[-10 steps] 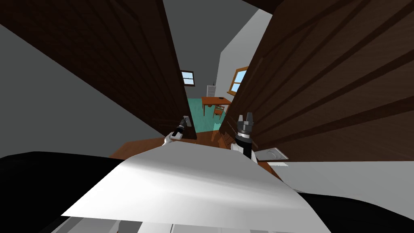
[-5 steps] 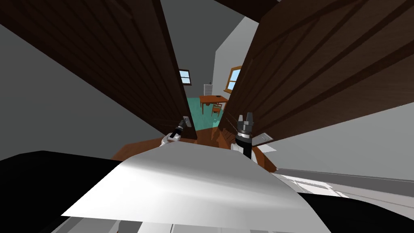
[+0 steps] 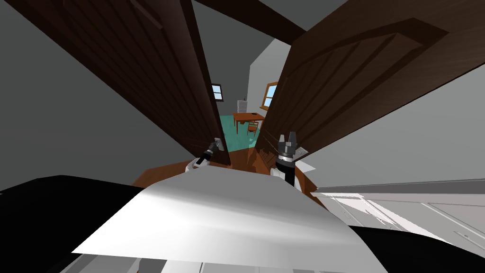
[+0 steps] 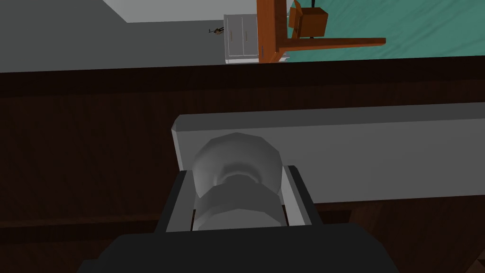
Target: Pull the door open
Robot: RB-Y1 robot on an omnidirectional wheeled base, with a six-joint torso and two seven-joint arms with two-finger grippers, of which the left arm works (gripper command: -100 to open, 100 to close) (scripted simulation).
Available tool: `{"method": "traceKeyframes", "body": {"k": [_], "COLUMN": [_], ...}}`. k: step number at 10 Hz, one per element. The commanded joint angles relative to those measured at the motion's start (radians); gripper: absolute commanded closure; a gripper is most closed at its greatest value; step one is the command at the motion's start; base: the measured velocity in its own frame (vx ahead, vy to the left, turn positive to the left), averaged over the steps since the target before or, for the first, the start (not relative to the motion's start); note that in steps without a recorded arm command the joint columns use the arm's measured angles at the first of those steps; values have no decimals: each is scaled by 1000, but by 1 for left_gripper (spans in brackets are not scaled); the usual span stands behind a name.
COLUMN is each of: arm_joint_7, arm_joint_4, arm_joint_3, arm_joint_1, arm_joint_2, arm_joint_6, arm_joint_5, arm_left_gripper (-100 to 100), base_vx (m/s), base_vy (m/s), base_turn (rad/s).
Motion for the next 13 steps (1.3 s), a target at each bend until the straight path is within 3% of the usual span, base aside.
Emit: {"method": "traceKeyframes", "body": {"k": [1, 5, 6, 8, 9, 11, 12, 13], "arm_joint_7": [19, 69, 69, 97, 97, 122, 122, 133], "arm_joint_4": [-1, -19, -19, -28, -28, -37, -37, -41], "arm_joint_3": [-7, -31, -31, -45, -45, -57, -57, -62], "arm_joint_1": [27, 124, 124, 176, 176, 225, 225, 246], "arm_joint_2": [31, 117, 117, 164, 164, 207, 207, 226], "arm_joint_6": [-42, -159, -169, -232, -241, -303, -306, -332], "arm_joint_5": [2, 7, 7, 10, 10, 12, 12, 13], "arm_left_gripper": [100, 100, 100, 100, 100, 100, 100, 100], "base_vx": [-49, -33, -29, -44, -39, -35, -23, -19], "base_vy": [15, 18, 16, 21, 17, 19, 21, 21], "base_turn": [-15, -16, 10, -15, 8, -11, 5, -3]}}
